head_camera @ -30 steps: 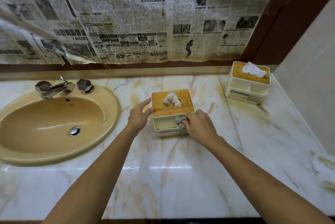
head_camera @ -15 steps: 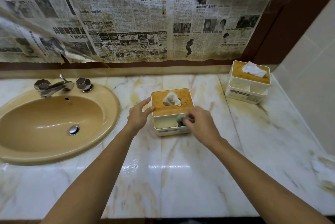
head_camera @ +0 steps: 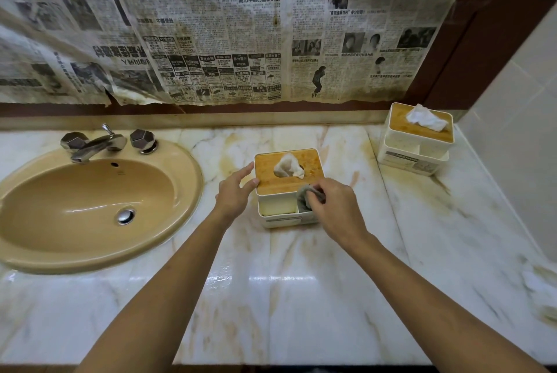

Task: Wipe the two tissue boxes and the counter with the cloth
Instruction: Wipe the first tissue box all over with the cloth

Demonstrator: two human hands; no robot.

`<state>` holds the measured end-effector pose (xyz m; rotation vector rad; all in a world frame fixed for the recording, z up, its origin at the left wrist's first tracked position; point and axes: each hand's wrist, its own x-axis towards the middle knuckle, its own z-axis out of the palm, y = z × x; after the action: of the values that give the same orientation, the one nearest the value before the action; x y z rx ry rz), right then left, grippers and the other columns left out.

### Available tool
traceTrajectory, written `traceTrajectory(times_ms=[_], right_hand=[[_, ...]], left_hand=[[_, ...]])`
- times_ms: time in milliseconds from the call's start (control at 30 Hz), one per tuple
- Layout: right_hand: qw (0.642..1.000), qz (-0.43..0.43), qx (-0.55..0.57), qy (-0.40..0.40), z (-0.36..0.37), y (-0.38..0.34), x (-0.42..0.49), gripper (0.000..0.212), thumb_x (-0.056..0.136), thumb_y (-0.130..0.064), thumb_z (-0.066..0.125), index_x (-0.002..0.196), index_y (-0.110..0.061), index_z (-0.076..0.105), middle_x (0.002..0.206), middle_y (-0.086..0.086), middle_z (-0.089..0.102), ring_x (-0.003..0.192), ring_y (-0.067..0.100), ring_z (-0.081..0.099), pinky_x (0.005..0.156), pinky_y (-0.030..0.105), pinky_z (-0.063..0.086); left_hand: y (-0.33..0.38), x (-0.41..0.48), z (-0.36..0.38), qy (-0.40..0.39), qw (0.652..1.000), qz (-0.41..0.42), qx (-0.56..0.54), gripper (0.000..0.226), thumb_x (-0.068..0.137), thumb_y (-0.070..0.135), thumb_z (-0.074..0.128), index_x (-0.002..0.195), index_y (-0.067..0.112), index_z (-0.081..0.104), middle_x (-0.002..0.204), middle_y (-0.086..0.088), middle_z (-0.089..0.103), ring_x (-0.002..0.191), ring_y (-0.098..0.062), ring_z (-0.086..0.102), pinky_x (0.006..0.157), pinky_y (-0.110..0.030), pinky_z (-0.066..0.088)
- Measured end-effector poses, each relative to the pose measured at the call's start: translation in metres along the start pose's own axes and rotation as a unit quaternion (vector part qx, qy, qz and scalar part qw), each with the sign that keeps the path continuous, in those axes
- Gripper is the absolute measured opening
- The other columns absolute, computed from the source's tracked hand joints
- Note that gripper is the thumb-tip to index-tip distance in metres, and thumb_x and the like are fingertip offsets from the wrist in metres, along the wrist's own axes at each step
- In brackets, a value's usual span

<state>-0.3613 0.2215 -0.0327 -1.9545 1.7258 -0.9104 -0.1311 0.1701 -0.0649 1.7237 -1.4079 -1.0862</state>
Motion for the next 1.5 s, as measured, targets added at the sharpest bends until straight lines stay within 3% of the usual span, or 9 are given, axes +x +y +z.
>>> traceTrajectory(times_ms=[200,300,433,600,733,867,967,1167,1500], right_hand=[[0.996,0.018,-0.051,-0.075,0.018,0.009,-0.002,0.018,0.091,-0.011,0.062,0.075,-0.004,0.067,0.082,0.004,0.062,0.077,0.019,0.058,0.066,0.025,0.04],[0.995,0.065,0.026,-0.077,0.01,0.009,0.004,0.023,0.09,-0.015,0.065,0.067,-0.009,0.063,0.064,-0.004,0.059,0.064,0.011,0.055,0.055,0.02,0.036],[0.986,0.086,0.141,-0.014,-0.006,0.005,0.003,0.015,0.092,-0.018,0.063,0.079,-0.024,0.066,0.073,-0.01,0.064,0.07,0.0,0.058,0.061,0.011,0.041],[0.981,0.054,0.174,0.063,-0.041,-0.004,0.017,0.008,0.1,-0.029,0.052,0.099,-0.023,0.058,0.092,0.002,0.064,0.087,0.018,0.059,0.071,0.032,0.048],[0.968,0.019,0.235,0.082,-0.068,-0.02,0.027,0.009,0.103,-0.032,0.043,0.103,-0.029,0.051,0.085,-0.017,0.059,0.079,0.005,0.056,0.07,0.037,0.049],[0.9,0.147,0.406,0.067,-0.077,-0.026,0.037,0.01,0.105,-0.031,0.042,0.11,-0.023,0.045,0.099,-0.009,0.056,0.093,0.009,0.054,0.081,0.038,0.048],[0.836,0.219,0.502,-0.007,-0.083,-0.029,0.037,0.027,0.096,-0.025,0.059,0.119,-0.025,0.044,0.111,0.002,0.058,0.098,0.019,0.06,0.065,0.036,0.055],[0.986,0.04,0.097,-0.129,-0.096,-0.012,0.037,0.051,0.084,-0.021,0.076,0.124,-0.04,0.052,0.114,-0.008,0.062,0.1,0.01,0.062,0.081,0.029,0.054],[0.958,0.13,0.194,-0.164,-0.042,0.006,0.039,0.042,0.1,-0.011,0.049,0.14,-0.021,0.056,0.131,0.009,0.053,0.118,0.021,0.055,0.091,0.024,0.046]], left_hand=[[0.001,-0.001,0.001,0.001,1.0,0.001,0.0,0.048,0.098,0.03,0.058,0.145,0.031,0.048,0.151,0.001,0.046,0.143,-0.021,0.035,0.118,-0.055,0.023],[0.001,0.0,0.0,-0.002,1.0,0.001,0.005,0.047,0.099,0.031,0.058,0.145,0.03,0.047,0.152,0.002,0.046,0.144,-0.021,0.034,0.118,-0.054,0.023],[0.002,-0.001,0.0,-0.002,1.0,0.006,0.008,0.047,0.099,0.029,0.057,0.145,0.029,0.047,0.152,0.003,0.046,0.145,-0.021,0.034,0.118,-0.055,0.023],[0.006,-0.003,0.003,-0.001,1.0,0.008,0.013,0.045,0.102,0.025,0.053,0.146,0.027,0.047,0.154,0.003,0.044,0.145,-0.022,0.033,0.119,-0.054,0.022],[0.009,-0.004,0.005,0.001,1.0,0.006,0.018,0.045,0.103,0.023,0.049,0.148,0.027,0.044,0.154,0.0,0.044,0.145,-0.024,0.033,0.118,-0.054,0.023],[0.012,-0.006,0.004,-0.003,1.0,0.006,0.016,0.045,0.103,0.02,0.048,0.147,0.027,0.044,0.151,0.004,0.047,0.144,-0.024,0.035,0.118,-0.055,0.023],[0.013,-0.009,0.003,-0.007,1.0,0.006,0.02,0.045,0.102,0.019,0.049,0.146,0.028,0.046,0.147,0.006,0.051,0.141,-0.023,0.039,0.117,-0.055,0.025],[0.013,-0.01,0.0,-0.019,1.0,0.001,0.019,0.046,0.101,0.019,0.05,0.147,0.026,0.046,0.147,0.007,0.051,0.14,-0.02,0.041,0.117,-0.053,0.027],[0.022,0.003,0.003,-0.007,0.998,-0.035,-0.045,0.033,0.096,0.013,0.05,0.128,0.02,0.057,0.131,0.0,0.06,0.125,-0.021,0.053,0.109,-0.042,0.04]])
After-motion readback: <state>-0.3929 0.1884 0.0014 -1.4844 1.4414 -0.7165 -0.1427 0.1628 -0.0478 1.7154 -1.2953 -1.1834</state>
